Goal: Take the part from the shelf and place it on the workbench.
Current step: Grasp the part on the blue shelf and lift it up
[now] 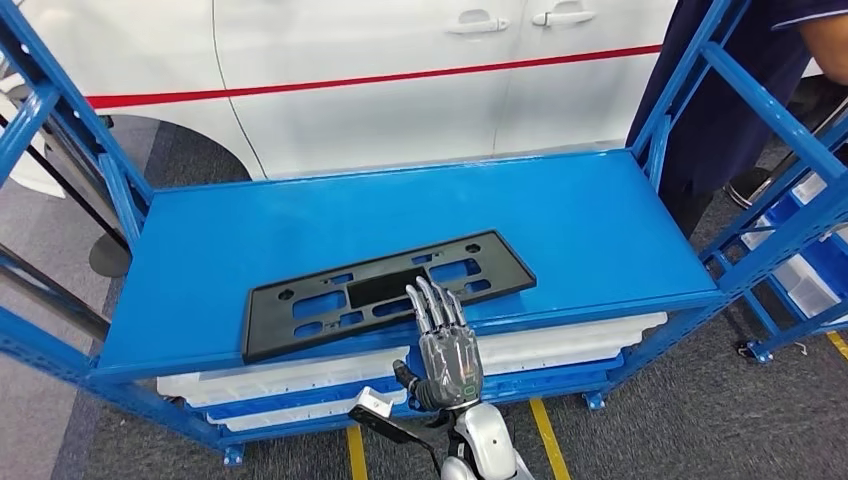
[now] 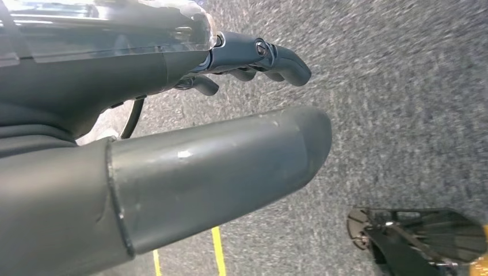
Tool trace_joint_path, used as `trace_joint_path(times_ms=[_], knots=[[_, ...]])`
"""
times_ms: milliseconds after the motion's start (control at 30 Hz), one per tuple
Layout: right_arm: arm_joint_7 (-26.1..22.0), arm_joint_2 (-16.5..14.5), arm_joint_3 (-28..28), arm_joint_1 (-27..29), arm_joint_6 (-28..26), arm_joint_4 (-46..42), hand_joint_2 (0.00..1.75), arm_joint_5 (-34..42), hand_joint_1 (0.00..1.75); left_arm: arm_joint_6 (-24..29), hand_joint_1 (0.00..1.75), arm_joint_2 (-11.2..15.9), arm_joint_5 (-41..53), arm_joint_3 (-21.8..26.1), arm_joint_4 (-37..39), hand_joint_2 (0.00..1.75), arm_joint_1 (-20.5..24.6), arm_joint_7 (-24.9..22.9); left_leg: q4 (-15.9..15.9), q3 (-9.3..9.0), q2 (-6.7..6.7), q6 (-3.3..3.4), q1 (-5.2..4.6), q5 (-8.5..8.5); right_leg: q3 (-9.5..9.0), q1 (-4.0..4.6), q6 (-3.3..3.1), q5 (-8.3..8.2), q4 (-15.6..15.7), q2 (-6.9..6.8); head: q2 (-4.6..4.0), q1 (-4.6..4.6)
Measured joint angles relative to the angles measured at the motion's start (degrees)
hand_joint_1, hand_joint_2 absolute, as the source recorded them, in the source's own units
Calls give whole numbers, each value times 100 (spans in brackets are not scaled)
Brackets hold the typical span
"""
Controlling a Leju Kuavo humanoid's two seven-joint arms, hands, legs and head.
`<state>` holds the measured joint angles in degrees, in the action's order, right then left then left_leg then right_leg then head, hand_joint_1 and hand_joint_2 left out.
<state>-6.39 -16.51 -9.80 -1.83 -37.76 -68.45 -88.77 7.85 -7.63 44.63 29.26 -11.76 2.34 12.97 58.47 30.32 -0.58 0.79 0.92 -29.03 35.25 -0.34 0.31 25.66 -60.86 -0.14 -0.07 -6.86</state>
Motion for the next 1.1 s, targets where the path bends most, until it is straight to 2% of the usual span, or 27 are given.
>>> trace_joint_path(times_ms=[67,133,167,200,267,300,333,367,433,467,500,567,667,733,800,833,867,900,933,967,1000,1033,1100], knots=[[75,-1,-42,-53,-1,96,175,-15,0,-11,0,2,26,-1,1,0,12,-27,-23,-17,3,-65,-14,-29,-42,27,-44,55,115,12,0,0],[114,-3,-82,-94,-2,160,175,-17,0,-16,0,7,36,-1,-1,0,21,-55,-5,-48,15,-121,-9,-85,-108,-5,-102,73,168,20,0,3],[123,-3,-103,-117,-2,191,175,-17,0,-19,0,10,38,-1,-1,0,25,-64,133,-9,20,-145,-7,-161,-163,-23,-137,83,206,15,0,5],[129,-4,-122,-141,-3,220,175,-17,0,-21,0,13,39,-2,-2,0,27,-67,392,106,23,-168,-2,-280,-219,-38,-170,99,236,6,0,6],[131,-4,-148,-178,-3,295,175,-17,0,-29,0,15,39,-3,-1,0,22,-67,1172,542,25,-203,2,-563,-291,-24,-218,155,244,-8,0,6],[131,-4,-151,-186,-3,327,175,-17,0,-33,0,16,39,-3,0,0,15,-68,1484,756,25,-214,4,-622,-321,-16,-227,189,239,-6,0,5],[132,-4,-152,-192,-3,356,175,-17,0,-37,0,18,39,-3,1,0,3,-69,1620,893,25,-218,4,-569,-359,-9,-230,226,234,1,0,6],[132,-4,-153,-199,-3,379,175,-17,0,-39,0,23,39,-2,1,0,-8,-71,1517,914,25,-212,4,-389,-408,-5,-226,267,230,10,0,6],[139,-3,-162,-213,-3,415,175,-17,0,-40,0,36,39,-1,1,0,-22,-73,836,707,28,-170,-2,132,-524,-2,-200,365,227,20,0,5],[155,-3,-170,-225,-3,435,175,-15,0,-40,0,43,39,-2,1,0,-23,-72,497,579,30,-139,-18,308,-561,9,-175,412,221,20,0,5],[174,-2,-180,-237,-3,455,175,-11,0,-41,0,46,40,-2,2,0,-18,-69,262,487,32,-103,-35,380,-574,16,-146,446,219,19,0,4],[206,-2,-197,-258,-3,489,175,0,0,-44,0,50,45,-3,3,0,-9,-65,96,428,30,-38,-61,334,-592,32,-83,460,211,19,0,3],[210,-1,-227,-288,-3,512,175,20,0,-46,0,49,63,-2,3,0,-24,-66,-15,298,25,52,-20,297,-570,26,-4,518,58,19,0,2],[202,2,-242,-305,-3,531,175,54,0,-48,0,48,75,-1,3,0,-23,-59,-56,209,26,102,-6,272,-275,3,36,750,-491,18,0,0],[170,4,-246,-310,-3,556,175,122,0,-45,0,49,88,-1,3,0,-11,-39,-58,162,24,130,-5,228,199,-20,72,991,-1179,17,0,1],[143,5,-245,-312,-3,569,175,160,0,-45,0,49,93,-1,3,0,-7,-30,-58,132,22,132,-4,200,366,-31,86,988,-1345,16,0,1],[117,5,-245,-313,-3,580,175,189,0,-44,0,49,103,-1,3,0,-8,-25,-57,90,20,124,-4,167,431,-40,89,858,-1305,16,0,1],[95,5,-245,-315,-3,587,175,206,0,-46,0,49,114,-1,3,0,-10,-23,-57,37,18,110,-2,129,391,-46,84,616,-1058,15,0,1],[83,5,-245,-316,-3,593,175,214,0,-49,0,49,124,-1,3,0,-15,-23,-59,-11,16,89,0,89,281,-48,69,324,-673,14,0,1],[79,5,-245,-318,-3,601,175,213,0,-53,0,48,136,-1,4,0,-15,-22,-58,-56,14,61,1,52,174,-36,49,138,-327,14,0,2],[78,5,-245,-322,-3,609,175,209,0,-57,0,48,145,-1,5,0,-12,-22,-54,-75,10,27,1,21,95,-18,23,42,-65,17,0,-2],[78,4,-245,-325,-3,616,175,200,0,-61,0,49,156,-1,6,0,-7,-21,-53,-75,8,-11,0,-5,60,2,-7,4,70,19,0,-5],[79,-1,-246,-332,-3,624,175,173,0,-64,0,51,181,-1,7,0,-1,-21,-30,-94,8,-88,-10,-16,38,15,-80,13,119,23,0,-11]])
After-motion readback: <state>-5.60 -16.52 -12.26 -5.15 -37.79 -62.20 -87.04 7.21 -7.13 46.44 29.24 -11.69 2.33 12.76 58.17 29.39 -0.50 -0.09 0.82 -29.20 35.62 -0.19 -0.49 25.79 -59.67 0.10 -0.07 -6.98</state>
